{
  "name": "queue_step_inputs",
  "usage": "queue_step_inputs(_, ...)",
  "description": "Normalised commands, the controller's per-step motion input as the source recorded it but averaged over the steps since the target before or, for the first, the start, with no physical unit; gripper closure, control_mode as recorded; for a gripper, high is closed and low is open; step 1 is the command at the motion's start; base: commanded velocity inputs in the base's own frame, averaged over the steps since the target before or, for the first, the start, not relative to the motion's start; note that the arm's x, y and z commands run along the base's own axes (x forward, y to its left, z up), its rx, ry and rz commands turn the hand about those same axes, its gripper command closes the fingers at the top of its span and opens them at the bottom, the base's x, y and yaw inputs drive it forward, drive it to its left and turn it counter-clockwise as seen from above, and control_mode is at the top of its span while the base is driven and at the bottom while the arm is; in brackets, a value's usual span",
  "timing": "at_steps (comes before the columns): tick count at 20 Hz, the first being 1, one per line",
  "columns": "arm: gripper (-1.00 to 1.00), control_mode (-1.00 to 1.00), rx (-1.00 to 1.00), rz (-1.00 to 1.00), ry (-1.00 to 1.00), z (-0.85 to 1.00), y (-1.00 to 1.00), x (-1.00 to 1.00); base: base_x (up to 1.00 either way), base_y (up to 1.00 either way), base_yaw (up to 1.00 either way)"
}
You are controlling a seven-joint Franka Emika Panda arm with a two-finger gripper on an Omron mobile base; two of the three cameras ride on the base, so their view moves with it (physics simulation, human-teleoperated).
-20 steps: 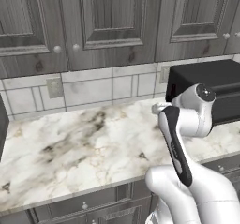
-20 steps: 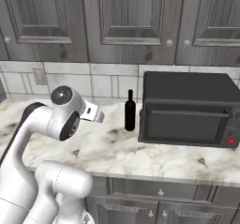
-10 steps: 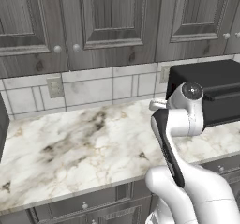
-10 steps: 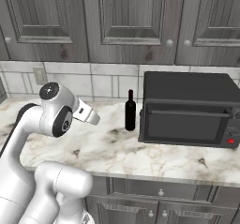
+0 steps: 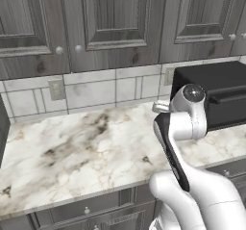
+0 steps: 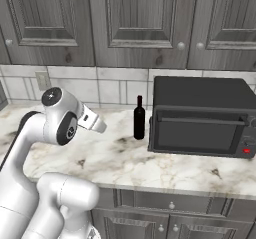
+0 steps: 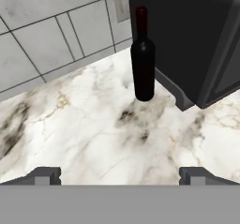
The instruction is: Move the drinks to the dining counter.
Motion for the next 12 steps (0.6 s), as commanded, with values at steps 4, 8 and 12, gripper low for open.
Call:
queue_step_inputs(4,-1.0,-1.0,0.0,-0.01,0.0,0.0,-0.05,0.25,0.0,0.0,0.0)
queue_step_inputs(8,-1.0,-1.0,0.0,-0.02,0.0,-0.02,-0.02,0.16,0.0,0.0,0.0)
queue_step_inputs(12,-1.0,-1.0,0.0,-0.06,0.0,-0.05,0.0,0.03,0.0,0.0,0.0)
